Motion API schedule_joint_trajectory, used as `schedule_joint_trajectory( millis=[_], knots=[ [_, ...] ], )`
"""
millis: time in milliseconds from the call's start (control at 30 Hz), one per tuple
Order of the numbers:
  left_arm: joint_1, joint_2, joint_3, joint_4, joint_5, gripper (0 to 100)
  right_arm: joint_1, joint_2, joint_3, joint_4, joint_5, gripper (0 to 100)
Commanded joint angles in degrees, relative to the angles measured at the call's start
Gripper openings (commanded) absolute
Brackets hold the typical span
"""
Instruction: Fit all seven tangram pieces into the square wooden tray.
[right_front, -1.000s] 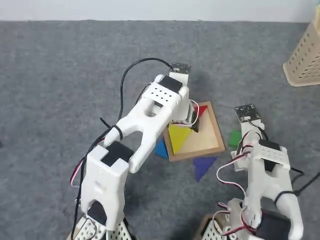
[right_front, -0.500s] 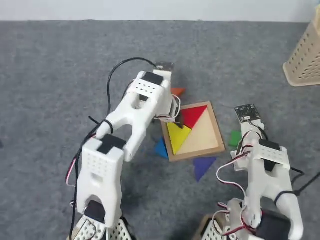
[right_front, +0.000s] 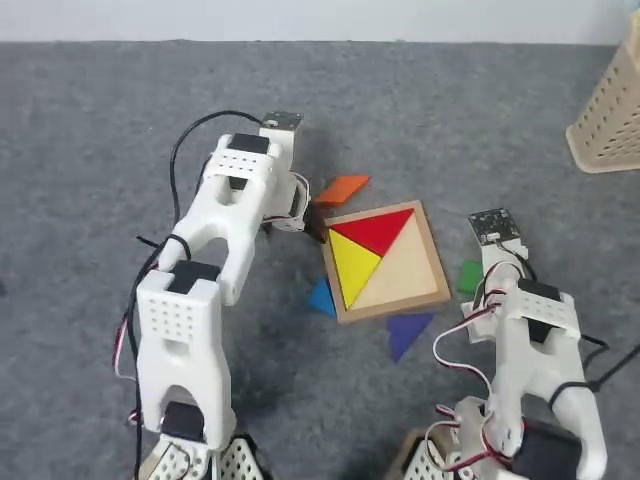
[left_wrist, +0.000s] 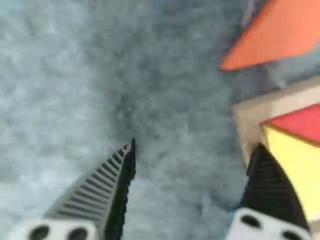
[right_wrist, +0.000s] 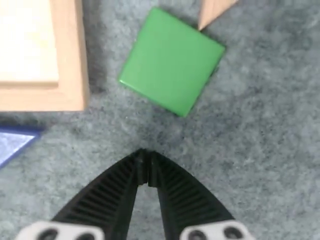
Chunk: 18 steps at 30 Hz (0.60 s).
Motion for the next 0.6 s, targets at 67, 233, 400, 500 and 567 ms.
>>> schedule_joint_trajectory(
  millis=[67,233,400,500,567],
  knots=[
    [-2.11,0.70,-1.80,-0.26,-2.81,33,0.57,-1.27,0.18,-0.84,0.26,0.6],
    [-0.79,-0.70,-3.74,1.23,-4.57,33,0.57,-1.27,0.18,-0.84,0.18,0.6],
    [3.87,-6.24,-6.73,9.23,-4.31,33,0.57,-1.27,0.18,-0.84,0.18,0.6],
    [7.91,-13.27,-5.41,11.25,-3.69,33,0.57,-1.27,0.18,-0.84,0.09,0.6],
    [9.76,-18.11,-1.89,10.64,-2.55,33,0.57,-1.27,0.18,-0.84,0.09,0.6]
  ],
)
